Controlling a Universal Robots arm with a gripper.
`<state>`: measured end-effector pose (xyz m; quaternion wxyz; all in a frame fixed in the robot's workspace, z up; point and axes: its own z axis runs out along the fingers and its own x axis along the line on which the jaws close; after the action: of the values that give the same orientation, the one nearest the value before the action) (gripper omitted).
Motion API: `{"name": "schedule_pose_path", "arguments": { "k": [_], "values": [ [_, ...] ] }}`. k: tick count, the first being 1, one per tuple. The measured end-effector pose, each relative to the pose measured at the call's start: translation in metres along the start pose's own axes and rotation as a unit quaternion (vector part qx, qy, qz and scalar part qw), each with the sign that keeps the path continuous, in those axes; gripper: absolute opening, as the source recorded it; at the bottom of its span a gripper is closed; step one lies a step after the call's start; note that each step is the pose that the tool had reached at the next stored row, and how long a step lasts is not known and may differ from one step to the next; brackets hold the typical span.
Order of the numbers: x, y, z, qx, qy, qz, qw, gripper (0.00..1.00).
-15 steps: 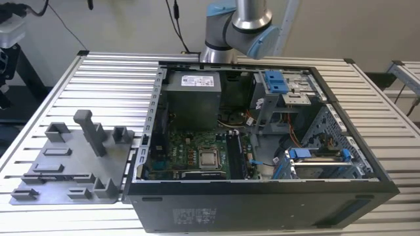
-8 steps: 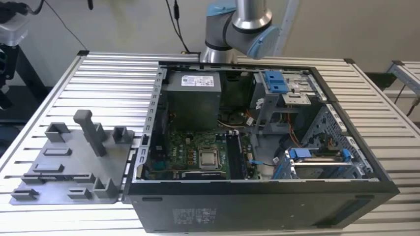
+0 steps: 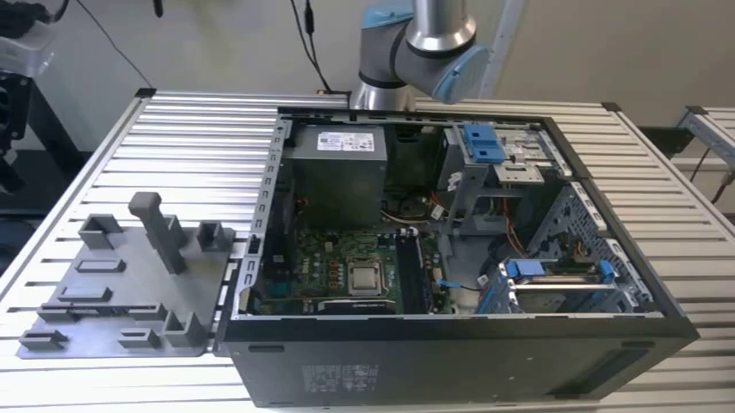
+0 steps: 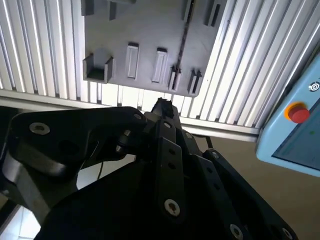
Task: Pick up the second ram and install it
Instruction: 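Pick up the second ram and move it above second insertion slot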
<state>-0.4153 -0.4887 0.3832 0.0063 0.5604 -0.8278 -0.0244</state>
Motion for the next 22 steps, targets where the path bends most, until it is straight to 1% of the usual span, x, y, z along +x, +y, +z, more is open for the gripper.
{"name": "schedule_pose_path", "arguments": {
  "k": [3, 6, 10, 14, 15, 17, 22],
  "values": [
    [-0.0001, -0.0005, 0.0006, -0.0003, 0.0009, -0.019, 0.9998, 0.11],
    [-0.0002, -0.0010, 0.0011, -0.0006, 0.0018, -0.038, 0.9993, 0.11],
    [-0.0005, -0.0018, 0.0013, -0.0009, 0.0030, -0.064, 0.9979, 0.11],
    [-0.0009, -0.0030, 0.0017, -0.0013, 0.0041, -0.087, 0.9962, 0.11],
    [-0.0010, -0.0032, 0.0018, -0.0014, 0.0043, -0.092, 0.9957, 0.11],
    [-0.0011, -0.0035, 0.0021, -0.0015, 0.0049, -0.106, 0.9944, 0.11],
    [-0.0013, -0.0041, 0.0024, -0.0018, 0.0065, -0.141, 0.9900, 0.11]
  ]
}}
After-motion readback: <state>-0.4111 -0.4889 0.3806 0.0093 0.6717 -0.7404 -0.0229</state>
